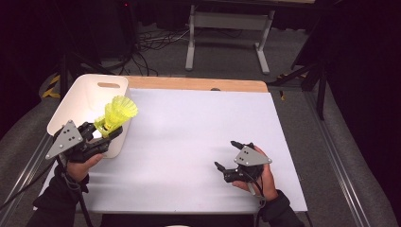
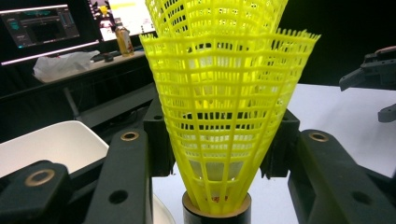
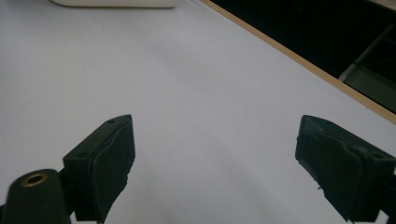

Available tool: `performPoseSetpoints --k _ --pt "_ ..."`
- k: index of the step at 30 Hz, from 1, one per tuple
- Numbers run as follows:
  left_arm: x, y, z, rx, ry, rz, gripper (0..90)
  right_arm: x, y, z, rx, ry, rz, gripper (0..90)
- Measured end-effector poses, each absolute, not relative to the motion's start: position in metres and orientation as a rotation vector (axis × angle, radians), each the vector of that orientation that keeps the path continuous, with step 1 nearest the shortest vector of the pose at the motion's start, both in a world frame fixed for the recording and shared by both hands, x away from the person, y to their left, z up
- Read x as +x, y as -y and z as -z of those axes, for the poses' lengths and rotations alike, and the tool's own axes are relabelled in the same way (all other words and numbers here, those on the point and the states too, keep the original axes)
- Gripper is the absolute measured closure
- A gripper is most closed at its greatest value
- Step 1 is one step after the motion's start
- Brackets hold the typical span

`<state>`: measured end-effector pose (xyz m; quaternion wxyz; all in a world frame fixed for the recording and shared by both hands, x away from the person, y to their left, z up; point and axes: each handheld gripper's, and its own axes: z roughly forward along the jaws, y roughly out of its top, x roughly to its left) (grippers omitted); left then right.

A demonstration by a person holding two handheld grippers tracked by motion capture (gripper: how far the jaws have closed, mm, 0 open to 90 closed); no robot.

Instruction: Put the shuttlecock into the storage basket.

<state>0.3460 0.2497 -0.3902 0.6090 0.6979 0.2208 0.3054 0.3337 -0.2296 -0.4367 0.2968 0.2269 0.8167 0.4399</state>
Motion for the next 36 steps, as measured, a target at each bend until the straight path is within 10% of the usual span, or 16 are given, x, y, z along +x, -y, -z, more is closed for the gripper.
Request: performPoseSetpoints --k 36 --pt "0.347 -0.274 0.374 1.582 -0.601 -0.757 55.6 0.339 0.227 0.445 0.627 -2.228 -1.149 12.7"
